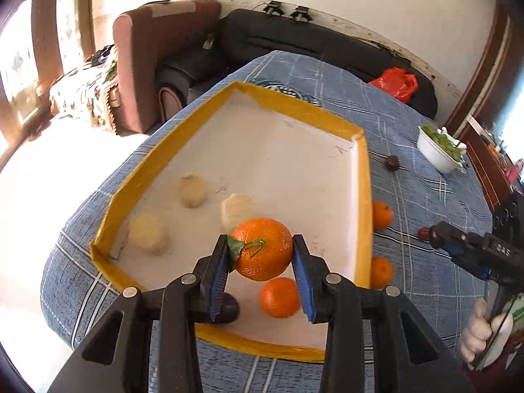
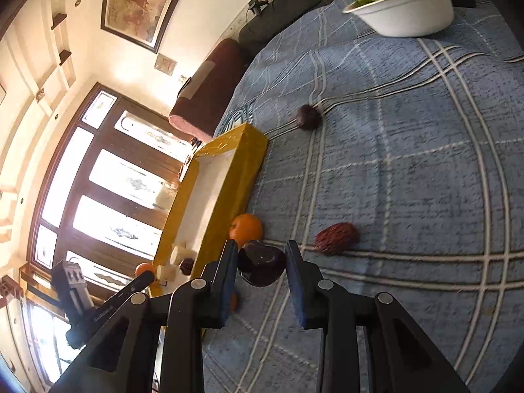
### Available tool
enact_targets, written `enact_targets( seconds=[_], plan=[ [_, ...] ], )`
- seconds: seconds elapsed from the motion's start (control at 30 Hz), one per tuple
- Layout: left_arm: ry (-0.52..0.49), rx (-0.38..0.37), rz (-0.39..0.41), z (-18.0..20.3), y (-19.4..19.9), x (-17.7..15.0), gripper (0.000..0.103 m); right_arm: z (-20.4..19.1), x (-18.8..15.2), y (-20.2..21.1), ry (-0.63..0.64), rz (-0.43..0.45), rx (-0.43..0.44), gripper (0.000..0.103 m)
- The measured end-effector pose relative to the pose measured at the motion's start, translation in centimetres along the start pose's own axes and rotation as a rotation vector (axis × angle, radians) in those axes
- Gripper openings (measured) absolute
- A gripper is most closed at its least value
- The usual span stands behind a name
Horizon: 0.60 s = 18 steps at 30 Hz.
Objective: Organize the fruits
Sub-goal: 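Carry the plum and tangerine into the yellow tray and open both tools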
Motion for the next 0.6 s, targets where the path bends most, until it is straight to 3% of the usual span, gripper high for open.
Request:
enact_targets(
  seconds=[0.1,0.27,0.43,0.6],
  plan=[
    [0.036,0.011,-0.002,-1.8,0.0,0.0,0.036,-4.7,-1.3,-1.0,0.084,-0.033,0.01,0.034],
    [0.047,0.011,-0.022,-3.6,-1.0,-0.1,0.037,-10.9,-2.7,-4.4,0.232,-0.067,-0.051,0.034],
    [0.063,0.03,-0.028,-5.3,-1.9,0.2,0.037,-14.4,-3.8,-8.5,0.323,-0.085,-0.128,0.034],
    [0.088,0.01,0.005,-6.1,-1.1,0.3,0.038,-15.3,-4.4,-11.0,0.402,-0.08,-0.212,0.034]
  ],
)
Point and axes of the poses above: each gripper's, at about its wrist camera, not at the fingertips, and y roughly against the way its jaws point, z to its right, x to its top, the point moved 9 cm from there along -y, roughly the way its jaws point, and after that the axes turned 13 degrees about -x, right-handed, at the moved point
